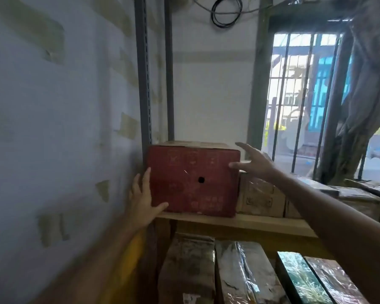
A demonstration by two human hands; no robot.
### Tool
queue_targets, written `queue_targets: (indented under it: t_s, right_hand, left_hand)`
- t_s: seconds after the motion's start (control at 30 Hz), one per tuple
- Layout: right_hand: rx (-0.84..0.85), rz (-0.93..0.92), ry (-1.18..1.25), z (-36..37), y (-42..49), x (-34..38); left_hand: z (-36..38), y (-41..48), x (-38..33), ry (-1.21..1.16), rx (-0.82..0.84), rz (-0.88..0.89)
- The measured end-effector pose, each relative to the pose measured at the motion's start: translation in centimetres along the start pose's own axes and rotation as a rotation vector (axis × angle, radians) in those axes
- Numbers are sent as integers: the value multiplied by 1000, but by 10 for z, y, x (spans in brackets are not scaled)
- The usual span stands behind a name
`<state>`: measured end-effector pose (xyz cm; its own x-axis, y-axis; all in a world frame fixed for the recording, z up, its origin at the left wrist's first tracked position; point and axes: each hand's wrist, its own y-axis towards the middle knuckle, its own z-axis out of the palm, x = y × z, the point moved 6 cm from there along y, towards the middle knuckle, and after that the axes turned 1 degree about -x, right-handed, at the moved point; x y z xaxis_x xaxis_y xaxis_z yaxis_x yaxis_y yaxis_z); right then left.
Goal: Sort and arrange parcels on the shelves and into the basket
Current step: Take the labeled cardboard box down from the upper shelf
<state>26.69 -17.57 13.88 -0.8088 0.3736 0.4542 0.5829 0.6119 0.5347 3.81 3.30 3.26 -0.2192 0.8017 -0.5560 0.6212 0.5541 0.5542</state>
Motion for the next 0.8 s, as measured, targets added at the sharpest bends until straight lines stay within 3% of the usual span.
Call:
queue_targets:
  t_s: [0.1,0.23,0.37,0.57,0.8]
  right_hand:
    - [-4,45,178,18,-5,-4]
    - [-7,51,321,32,-7,-6]
    - [30,51,314,35,-7,-5]
    - [-6,46,337,29,-11,-2]
    - [-42,30,407,-4,-4,24]
  left_hand:
    - [15,0,13,-286,86,-9]
    - [35,-4,35,-400,140,-103]
    - [46,-5,45,-412,118,-138]
    - [39,-12,49,-375,-11,-130]
    - [-13,-18,30,-206,-311,-62]
